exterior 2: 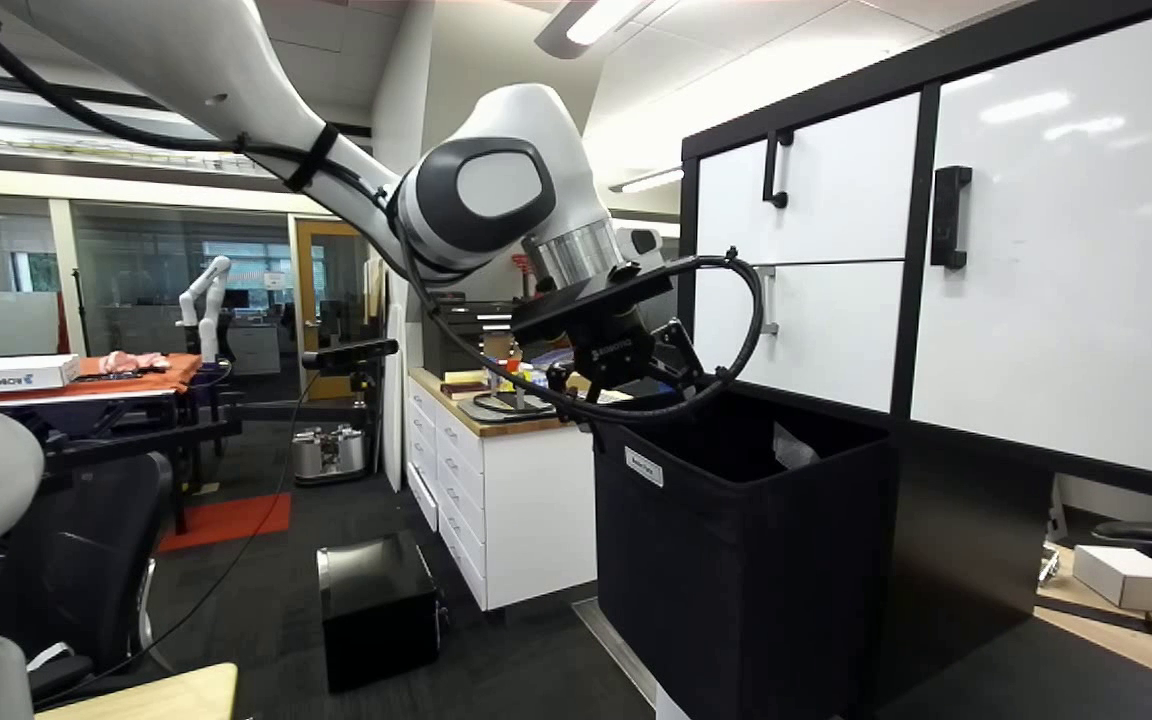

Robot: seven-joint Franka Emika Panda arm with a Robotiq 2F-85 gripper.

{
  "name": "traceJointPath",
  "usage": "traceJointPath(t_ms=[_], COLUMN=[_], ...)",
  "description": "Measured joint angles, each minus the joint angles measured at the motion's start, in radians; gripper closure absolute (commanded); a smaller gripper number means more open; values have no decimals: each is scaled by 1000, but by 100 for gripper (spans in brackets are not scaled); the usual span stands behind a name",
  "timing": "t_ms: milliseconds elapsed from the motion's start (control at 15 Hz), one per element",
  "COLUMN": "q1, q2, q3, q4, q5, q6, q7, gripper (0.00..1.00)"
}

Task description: Pull the black box out of the bottom of the black cabinet

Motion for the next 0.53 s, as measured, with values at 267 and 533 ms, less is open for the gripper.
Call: traceJointPath(t_ms=[267,533], q1=[3,1], q2=[1,7], q3=[0,-14], q4=[81,122], q5=[45,84], q6=[-247,-385], q7=[83,151], gripper=[0,0])
